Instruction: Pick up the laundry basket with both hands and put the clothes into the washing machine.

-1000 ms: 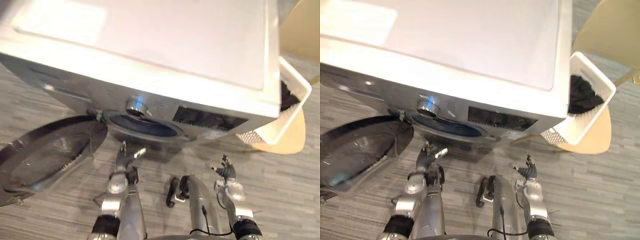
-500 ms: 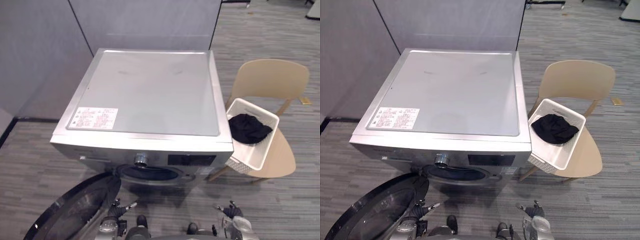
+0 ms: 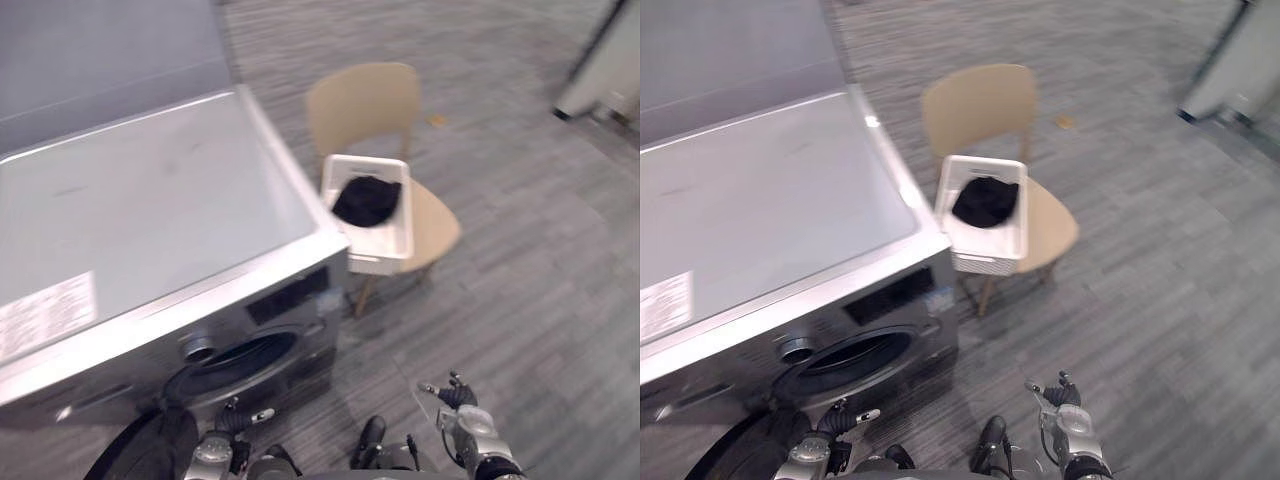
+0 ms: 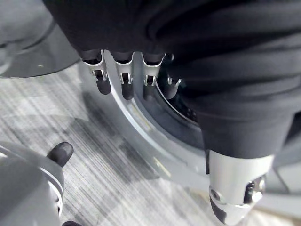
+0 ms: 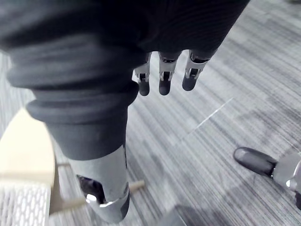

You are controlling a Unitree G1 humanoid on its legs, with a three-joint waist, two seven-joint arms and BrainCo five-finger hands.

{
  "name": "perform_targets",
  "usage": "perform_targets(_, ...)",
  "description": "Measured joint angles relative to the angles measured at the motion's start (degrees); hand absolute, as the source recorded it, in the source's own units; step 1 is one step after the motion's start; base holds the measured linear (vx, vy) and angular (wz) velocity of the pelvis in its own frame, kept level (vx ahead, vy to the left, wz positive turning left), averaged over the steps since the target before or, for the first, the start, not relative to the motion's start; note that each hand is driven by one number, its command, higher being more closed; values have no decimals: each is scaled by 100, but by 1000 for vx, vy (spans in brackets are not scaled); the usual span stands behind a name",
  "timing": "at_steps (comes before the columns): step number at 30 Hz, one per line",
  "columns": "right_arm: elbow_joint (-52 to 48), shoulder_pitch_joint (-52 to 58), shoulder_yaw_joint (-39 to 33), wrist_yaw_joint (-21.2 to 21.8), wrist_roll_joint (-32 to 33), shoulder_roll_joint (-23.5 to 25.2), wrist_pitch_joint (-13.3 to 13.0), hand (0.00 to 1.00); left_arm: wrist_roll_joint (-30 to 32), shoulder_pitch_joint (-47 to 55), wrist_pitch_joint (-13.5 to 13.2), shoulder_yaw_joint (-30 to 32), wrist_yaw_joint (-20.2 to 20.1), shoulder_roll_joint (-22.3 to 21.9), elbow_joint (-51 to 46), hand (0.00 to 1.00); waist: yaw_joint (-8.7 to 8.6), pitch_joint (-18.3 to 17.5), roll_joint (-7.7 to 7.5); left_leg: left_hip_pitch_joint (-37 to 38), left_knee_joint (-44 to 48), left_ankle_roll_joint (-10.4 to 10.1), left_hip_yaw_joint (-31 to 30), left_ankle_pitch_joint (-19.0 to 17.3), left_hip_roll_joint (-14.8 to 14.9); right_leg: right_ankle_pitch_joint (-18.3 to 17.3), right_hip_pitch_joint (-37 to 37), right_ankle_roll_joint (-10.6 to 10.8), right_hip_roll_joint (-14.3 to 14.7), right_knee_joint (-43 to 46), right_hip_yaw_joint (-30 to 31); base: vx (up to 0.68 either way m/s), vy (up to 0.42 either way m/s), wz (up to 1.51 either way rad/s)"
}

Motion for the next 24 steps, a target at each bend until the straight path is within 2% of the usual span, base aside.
perform_targets(1, 16, 56, 19, -21, 1, -21, 49, 0, -4, 12, -19, 20, 7, -4, -118, 0, 81, 72, 91, -342, 1120, 1269, -646, 228, 468, -36, 43, -65, 315, -45, 388, 33, -239, -196)
perform_targets(2, 14, 49, 24, -96, -1, 4, 90, 0, -10, 26, -39, 53, 45, -33, -203, 0, 111, 210, -39, -977, 1833, 1143, -1832, 136, 248, -32, 134, -66, 481, -234, 763, 83, -217, -203)
perform_targets(3, 15, 50, 17, -136, -1, -8, 125, 0, -23, 36, -43, 51, 63, -62, -243, 0, 130, 229, -71, -1380, 2015, 784, -2663, 16, -315, -39, 263, 59, 470, -459, 881, 130, -161, -152)
perform_targets(4, 14, 60, 18, -146, 0, -34, 145, 0, -59, 54, -44, 52, 85, -103, -261, 0, 141, 250, -78, -1585, 1991, 656, -3097, -18, -587, -50, 356, 288, 466, -535, 878, 221, -72, -140)
perform_targets(5, -8, 86, 15, -162, -1, -136, 139, 0, -122, 143, -51, 32, 128, -184, -386, 0, 241, 342, -85, -1871, 1887, 343, -3593, -46, -1049, 18, 359, 245, 391, -243, 1058, 250, 2, -154)
perform_targets(6, 12, 138, -10, -202, 0, -155, 152, 0, -201, 169, -71, 46, 147, -204, -523, 0, 388, 384, 26, -2018, 1399, 264, -4027, -12, -1371, 137, 618, -26, 550, -492, 1112, 245, 41, -139)
perform_targets(7, 1, 175, -40, -226, 0, -175, 147, 0, -236, 152, -79, 34, 135, -216, -534, 0, 393, 390, 85, -2116, 1023, 215, -4195, 45, -1572, 179, 717, -49, 644, -620, 1169, 210, 43, -85)
perform_targets(8, -2, 211, -99, -234, 0, -200, 149, 0, -261, 116, -98, 38, 135, -228, -550, 0, 396, 385, 111, -2229, 168, 151, -4261, 191, -1946, 197, 776, -52, 692, -812, 1199, 150, 14, -26)
perform_targets(9, -2, 213, -108, -236, 0, -192, 150, 0, -272, 92, -113, 35, 136, -226, -554, 0, 398, 393, 89, -2291, -233, 253, -4202, 283, -2114, 218, 839, -18, 696, -934, 1212, 251, 10, -20)
perform_targets(10, -16, 206, -70, -228, 0, -123, 146, 0, -287, 68, -126, 42, 117, -227, -555, 0, 447, 382, -10, -2361, -1129, 605, -3943, 790, -2532, 335, 1058, 44, 698, -1355, 1245, 255, 3, -10)
perform_targets(11, -17, 199, -7, -226, 0, -108, 146, 0, -287, 88, -125, 46, 114, -230, -554, 0, 475, 362, -50, -2341, -1319, 663, -3855, 961, -2592, 354, 1102, 54, 703, -1477, 1256, 297, 4, -8)
perform_targets(12, -21, 196, 24, -223, 0, -91, 146, 0, -287, 115, -125, 46, 109, -237, -554, 0, 515, 335, -108, -2338, -1431, 808, -3758, 1091, -2607, 357, 1113, 60, 708, -1551, 1250, 301, 2, 7)
perform_targets(13, -40, 176, 24, -224, -1, -82, 144, 0, -286, 120, -125, 47, 106, -262, -553, 0, 543, 317, -130, -2360, -1506, 999, -3689, 1176, -2643, 364, 1162, 70, 707, -1615, 1249, 392, 7, 32)
perform_targets(15, -31, 90, 24, -220, -12, -99, 141, 0, -292, 83, -135, 171, 103, -275, -579, 0, 635, 376, -247, -2363, -1459, 1199, -3754, 1097, -2760, 335, 1214, 118, 648, -1546, 1157, 391, 23, 38)
perform_targets(16, 5, 30, 46, -219, -21, -82, 133, 0, -299, 91, -136, 260, 105, -274, -558, 0, 721, 385, -292, -2285, -1459, 1255, -3703, 1046, -2780, 216, 1197, 309, 570, -1332, 1167, 367, 49, 16)
perform_targets(17, 62, -17, 75, -202, -66, -102, 130, 0, -303, 159, -123, 284, 107, -279, -508, 0, 729, 387, -295, -2093, -1500, 1296, -3659, 916, -2789, -54, 1037, 713, 406, -556, 1160, 436, 87, 23)
perform_targets(18, 57, -56, 120, -177, -127, -89, 110, 0, -312, 276, -123, 281, 105, -260, -501, 0, 715, 382, -316, -1841, -1608, 1323, -3739, 817, -2889, -264, 695, 1056, 115, 706, 1175, 369, 84, 37)
perform_targets(19, 46, -78, 119, -155, -151, -72, 100, 0, -314, 319, -124, 276, 105, -236, -500, 0, 688, 364, -355, -1725, -1653, 1341, -3875, 767, -2953, -278, 443, 1103, -69, 1467, 1193, 417, 61, 91)
perform_targets(20, 44, -33, 117, -112, -172, -62, 96, 0, -315, 358, -123, 220, 107, -158, -496, 0, 548, 346, -440, -1522, -1627, 1426, -4198, 616, -3150, 7, -4, 1337, -475, 2879, 1252, 469, -6, 141)
perform_targets(21, 45, 14, 114, -96, -173, -63, 99, 0, -315, 361, -123, 119, 110, -87, -492, 0, 446, 355, -481, -1373, -1547, 1481, -4515, 476, -3286, 112, -419, 1310, -674, 3857, 1499, 486, -46, 154)
perform_targets(22, 44, 14, 113, -97, -171, -65, 100, 0, -316, 362, -121, 103, 114, -72, -477, 0, 418, 359, -474, -1293, -1524, 1483, -4678, 419, -3319, -35, -581, 1179, -698, 4114, 1657, 580, -100, 147)
perform_targets(23, 31, 6, 114, -95, -170, -63, 90, 0, -317, 362, -118, 104, 127, -74, -430, 0, 404, 369, -437, -1120, -1541, 1469, -4974, 383, -3346, -213, -789, 998, -760, 4154, 1799, 555, -118, 132)
perform_targets(24, -3, 0, 114, -94, -170, -55, 67, 0, -318, 358, -115, 102, 134, -91, -431, 0, 407, 403, -396, -907, -1645, 1464, -5249, 384, -3347, -357, -877, 872, -837, 3755, 1894, 543, -132, 127)
